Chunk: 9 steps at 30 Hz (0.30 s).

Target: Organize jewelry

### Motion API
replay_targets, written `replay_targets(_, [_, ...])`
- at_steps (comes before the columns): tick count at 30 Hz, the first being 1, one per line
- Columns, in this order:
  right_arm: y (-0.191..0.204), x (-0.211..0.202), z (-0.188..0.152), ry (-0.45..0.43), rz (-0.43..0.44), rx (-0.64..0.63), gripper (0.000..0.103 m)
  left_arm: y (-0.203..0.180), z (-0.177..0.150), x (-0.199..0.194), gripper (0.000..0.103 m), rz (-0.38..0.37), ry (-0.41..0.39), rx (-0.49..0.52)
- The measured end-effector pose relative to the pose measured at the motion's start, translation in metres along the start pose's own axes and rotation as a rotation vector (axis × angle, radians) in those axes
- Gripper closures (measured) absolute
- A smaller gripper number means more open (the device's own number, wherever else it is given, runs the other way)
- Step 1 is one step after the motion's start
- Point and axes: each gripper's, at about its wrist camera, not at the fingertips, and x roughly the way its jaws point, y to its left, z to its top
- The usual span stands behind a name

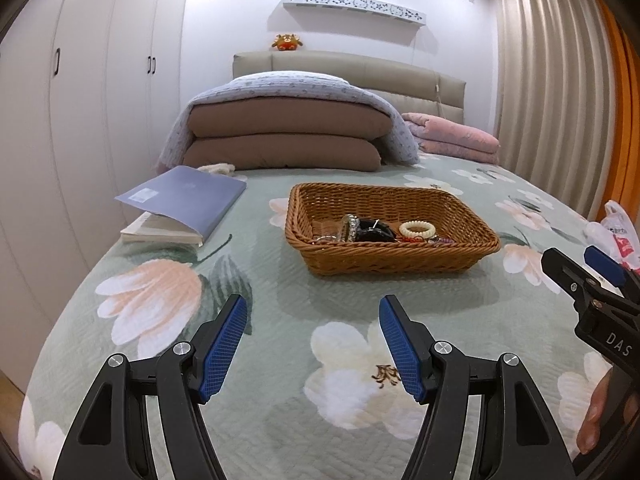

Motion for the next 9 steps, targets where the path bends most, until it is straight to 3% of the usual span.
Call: replay_targets(9, [0.0058, 0.0028, -0.0016, 0.013, 0.000, -0.017, 0.008, -0.0013, -0.0011, -0.0022, 0.033, -0.006, -0.011, 0.006])
